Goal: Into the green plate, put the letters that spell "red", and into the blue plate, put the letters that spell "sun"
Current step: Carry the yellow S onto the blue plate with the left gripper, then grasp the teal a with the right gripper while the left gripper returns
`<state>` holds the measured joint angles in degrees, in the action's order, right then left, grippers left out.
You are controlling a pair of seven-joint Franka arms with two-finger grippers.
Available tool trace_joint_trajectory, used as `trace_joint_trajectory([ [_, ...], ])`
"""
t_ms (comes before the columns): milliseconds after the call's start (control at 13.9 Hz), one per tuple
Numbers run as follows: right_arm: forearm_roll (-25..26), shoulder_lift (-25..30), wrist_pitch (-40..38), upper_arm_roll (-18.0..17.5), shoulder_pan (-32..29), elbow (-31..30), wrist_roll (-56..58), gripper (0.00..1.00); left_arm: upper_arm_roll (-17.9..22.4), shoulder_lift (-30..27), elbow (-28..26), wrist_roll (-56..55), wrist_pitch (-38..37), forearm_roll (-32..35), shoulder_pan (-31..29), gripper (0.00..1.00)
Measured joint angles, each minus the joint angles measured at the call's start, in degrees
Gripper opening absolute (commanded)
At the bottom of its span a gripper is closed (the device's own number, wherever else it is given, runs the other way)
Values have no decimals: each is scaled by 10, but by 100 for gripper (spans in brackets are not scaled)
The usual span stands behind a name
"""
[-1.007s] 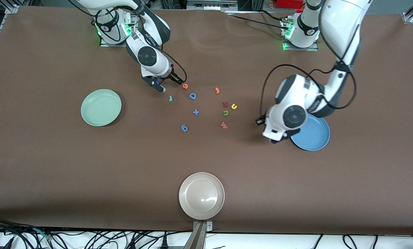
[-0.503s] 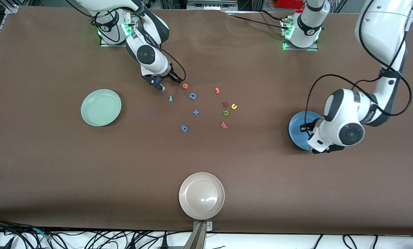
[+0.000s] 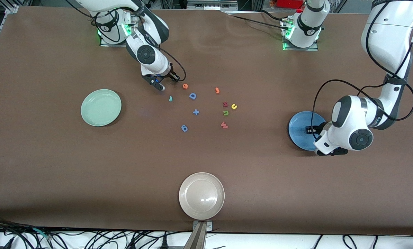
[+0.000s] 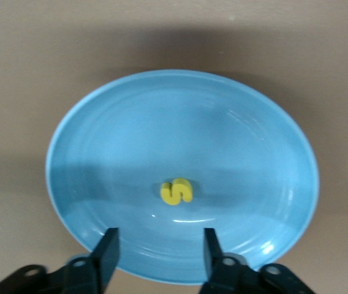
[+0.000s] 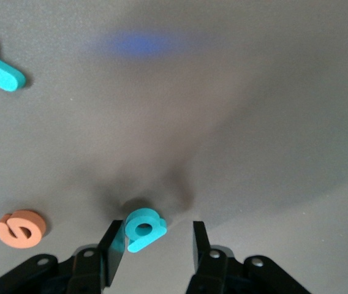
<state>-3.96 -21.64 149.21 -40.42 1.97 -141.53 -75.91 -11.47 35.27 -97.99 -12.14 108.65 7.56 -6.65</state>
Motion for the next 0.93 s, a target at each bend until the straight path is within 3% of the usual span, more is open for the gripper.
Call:
trace_joint_trajectory([
  [288,0,-5,34,0,1,0,0,59,-21,-2,1,-26,-5,-2,12,100],
  [719,0,-23,61,0,5,-1,0,57,-132,-6,1,-121,-7,-44,23,100],
  [935,0,-31,71,0,6,-1,0,36,-153,-3,-1,-133,46,-44,67,100],
])
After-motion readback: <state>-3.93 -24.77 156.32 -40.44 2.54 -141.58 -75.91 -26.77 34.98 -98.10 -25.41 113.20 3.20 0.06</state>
